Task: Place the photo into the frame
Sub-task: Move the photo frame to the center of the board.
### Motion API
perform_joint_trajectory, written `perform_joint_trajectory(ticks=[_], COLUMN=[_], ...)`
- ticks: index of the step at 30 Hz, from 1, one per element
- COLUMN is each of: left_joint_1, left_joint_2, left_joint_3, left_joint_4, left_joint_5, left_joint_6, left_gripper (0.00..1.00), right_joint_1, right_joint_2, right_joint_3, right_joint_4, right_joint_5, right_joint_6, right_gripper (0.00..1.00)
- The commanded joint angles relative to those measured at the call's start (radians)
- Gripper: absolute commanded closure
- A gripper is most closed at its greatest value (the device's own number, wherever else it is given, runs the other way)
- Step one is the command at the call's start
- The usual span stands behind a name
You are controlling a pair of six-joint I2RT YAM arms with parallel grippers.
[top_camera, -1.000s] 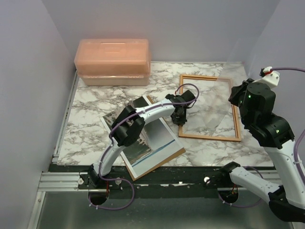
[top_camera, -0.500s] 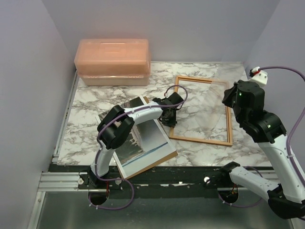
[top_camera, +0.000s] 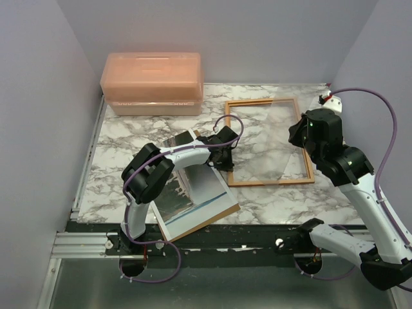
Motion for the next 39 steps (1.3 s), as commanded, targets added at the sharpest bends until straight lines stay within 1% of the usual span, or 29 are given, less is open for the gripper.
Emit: perform_joint_trajectory(ticks=[1, 9, 15, 26, 28, 30, 32, 34, 39], left_joint_1=[0.005, 0.005, 0.003, -0.004, -0.006, -0.010, -0.019, -0.017, -0.012], left_joint_2=[-0.026, -0.064, -0.092, 0.000, 0.009, 0.045, 0.061, 0.034, -0.086], left_joint_3=[-0.049, 0.082, 0.098, 0.224, 0.241, 0.331, 0.393, 0.368, 0.201], left_joint_4=[-0.132, -0.208, -0.202, -0.226, -0.208, -0.280, -0.346, -0.354, -0.329], left_joint_5=[0.076, 0.070, 0.076, 0.110, 0.135, 0.135, 0.090, 0.064, 0.018], left_joint_6=[0.030, 0.053, 0.063, 0.084, 0.087, 0.111, 0.134, 0.130, 0.114], left_gripper=[1.00, 1.00, 1.00, 1.00, 1.00, 1.00, 1.00, 1.00, 1.00], right_joint_1=[0.002, 0.002, 0.001, 0.002, 0.002, 0.002, 0.002, 0.002, 0.002], right_joint_2=[-0.003, -0.004, -0.005, -0.009, -0.012, -0.011, -0.002, -0.001, -0.016], right_joint_3=[-0.005, 0.004, 0.006, 0.002, -0.005, -0.012, 0.000, 0.007, -0.022], right_joint_4=[0.041, 0.036, 0.032, 0.032, 0.035, 0.048, 0.036, 0.032, 0.061], right_joint_5=[-0.030, -0.046, -0.043, -0.039, -0.043, -0.053, -0.061, -0.067, -0.101], right_joint_6=[0.014, 0.019, 0.016, 0.016, 0.019, 0.016, 0.016, 0.016, 0.027], right_gripper=[1.00, 1.00, 1.00, 1.00, 1.00, 1.00, 1.00, 1.00, 1.00])
